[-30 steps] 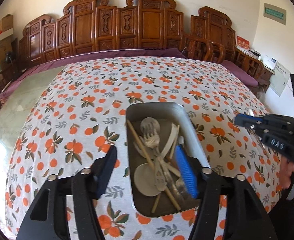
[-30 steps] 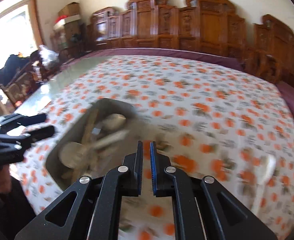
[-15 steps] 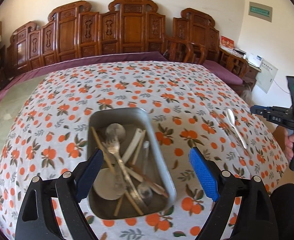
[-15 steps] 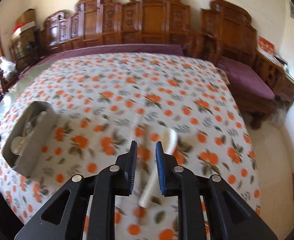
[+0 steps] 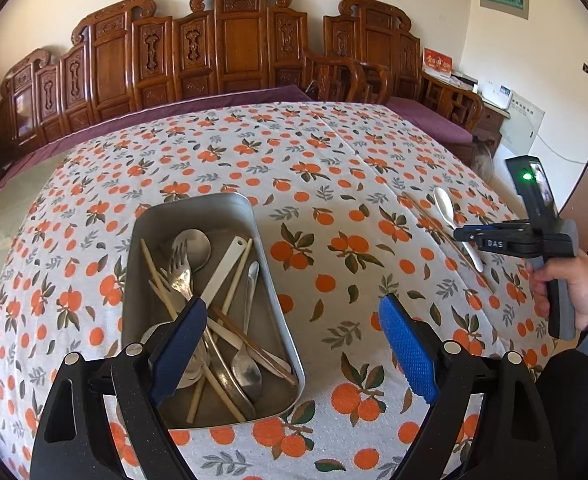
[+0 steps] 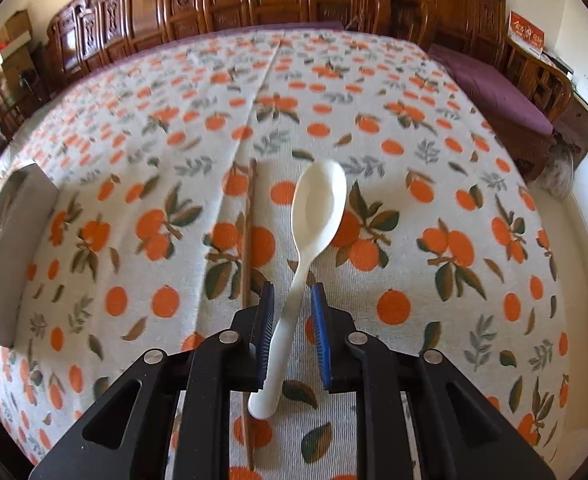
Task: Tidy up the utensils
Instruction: 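Move the right tool to the white plastic spoon on the cloth and grasp it, then grasp a wooden chopstick with the left tool while the right tool holds the white spoon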
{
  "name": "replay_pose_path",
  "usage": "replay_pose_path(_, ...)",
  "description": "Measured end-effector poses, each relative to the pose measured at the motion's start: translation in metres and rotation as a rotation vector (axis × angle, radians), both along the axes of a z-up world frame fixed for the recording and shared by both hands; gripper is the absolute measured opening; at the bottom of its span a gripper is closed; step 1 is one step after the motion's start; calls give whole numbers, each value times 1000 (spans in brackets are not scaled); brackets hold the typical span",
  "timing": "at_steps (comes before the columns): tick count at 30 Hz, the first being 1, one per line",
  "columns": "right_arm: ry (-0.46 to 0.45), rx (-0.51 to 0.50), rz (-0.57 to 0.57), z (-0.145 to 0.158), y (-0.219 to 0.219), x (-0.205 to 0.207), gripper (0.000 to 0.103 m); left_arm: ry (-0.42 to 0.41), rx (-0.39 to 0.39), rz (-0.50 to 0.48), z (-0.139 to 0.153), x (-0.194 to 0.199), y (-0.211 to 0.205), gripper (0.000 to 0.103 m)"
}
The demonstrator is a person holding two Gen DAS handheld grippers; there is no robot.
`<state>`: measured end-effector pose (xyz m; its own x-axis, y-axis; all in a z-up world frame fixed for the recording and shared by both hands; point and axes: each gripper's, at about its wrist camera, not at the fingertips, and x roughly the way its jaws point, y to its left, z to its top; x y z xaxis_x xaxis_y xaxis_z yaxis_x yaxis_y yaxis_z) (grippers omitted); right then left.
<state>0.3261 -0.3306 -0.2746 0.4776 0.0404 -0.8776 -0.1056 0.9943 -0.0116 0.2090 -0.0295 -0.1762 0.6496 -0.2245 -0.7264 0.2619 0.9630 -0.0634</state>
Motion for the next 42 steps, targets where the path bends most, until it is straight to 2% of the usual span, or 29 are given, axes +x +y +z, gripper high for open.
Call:
replay_pose_path(3,14,-7,5,3,1,1,18,11,10,-9,-4,-1,-5,84)
replay_pose_path(4,15,-23,14,4,2,-1,12,13,10,-14,-4,-1,-7,84)
replay_pose_path(5,17,-28,17,4,1,-2,10,15,11,-21,-5,-2,-11,84)
replay_pose_path(11,14,-23,28,10,-17,-26,9,9,41,-50,-4,-10,-36,84)
replay_pose_path(18,-41,27,52,35,-43,-72,9,76,42,-100,-9,-12,-73,84)
replay_pose_path(21,-67,38,67,41,-48,-90,9,84,77,-107,-14,-12,-90,84)
replay_pose_path(26,-72,25,85,44,-55,-100,9,121,81,-124,-22,-6,-121,84)
replay_pose_path(29,-80,50,67,48,-64,-99,9,132,93,-136,-27,2,-146,84)
replay_pose_path(32,-85,68,54,50,-72,-97,9,147,94,-144,-32,11,-163,81)
replay_pose_path(37,-79,101,25,50,-83,-94,9,190,82,-152,-44,36,-195,69)
replay_pose_path(42,-68,136,7,45,-91,-93,9,225,76,-152,-55,63,-223,63)
